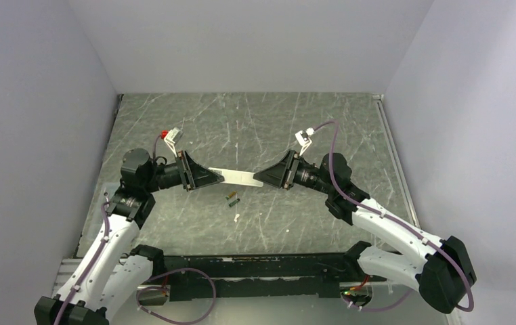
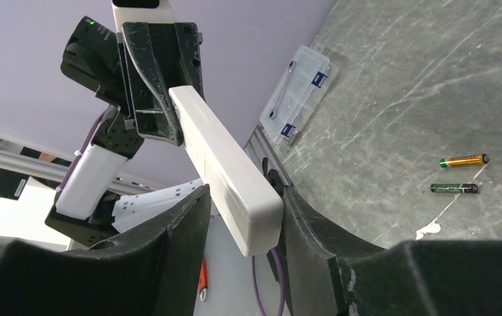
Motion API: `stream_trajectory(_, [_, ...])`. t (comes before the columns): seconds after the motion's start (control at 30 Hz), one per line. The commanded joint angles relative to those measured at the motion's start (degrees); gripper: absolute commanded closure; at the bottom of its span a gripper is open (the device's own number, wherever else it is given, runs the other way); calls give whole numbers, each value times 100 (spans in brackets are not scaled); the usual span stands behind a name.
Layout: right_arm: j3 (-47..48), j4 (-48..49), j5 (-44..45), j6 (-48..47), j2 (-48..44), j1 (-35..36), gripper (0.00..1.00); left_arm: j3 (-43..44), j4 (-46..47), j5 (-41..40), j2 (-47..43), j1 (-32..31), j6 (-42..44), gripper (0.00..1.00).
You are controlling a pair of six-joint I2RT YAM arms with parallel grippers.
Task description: Load the batteries into the remote control
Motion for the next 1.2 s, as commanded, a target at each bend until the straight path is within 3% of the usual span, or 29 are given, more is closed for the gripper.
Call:
stream_trajectory(0.0, [149, 228, 103, 34, -155, 91, 53, 266, -93, -141, -38, -19, 256, 100])
stream_trajectory(0.53, [89, 292, 158, -19, -178, 222, 62, 267, -93, -199, 9, -20, 254, 100])
stream_trajectory(0.7, [67, 325, 160, -61, -159, 260, 82, 278, -93, -225, 27, -19, 276, 100])
stream_trajectory(0.8, [52, 297, 195, -79, -189, 269, 100, 286, -93, -249, 27, -19, 285, 100])
stream_trajectory(1.17, [-22, -27, 385, -272, -490, 269, 100, 269, -199, -278, 38, -19, 227, 100])
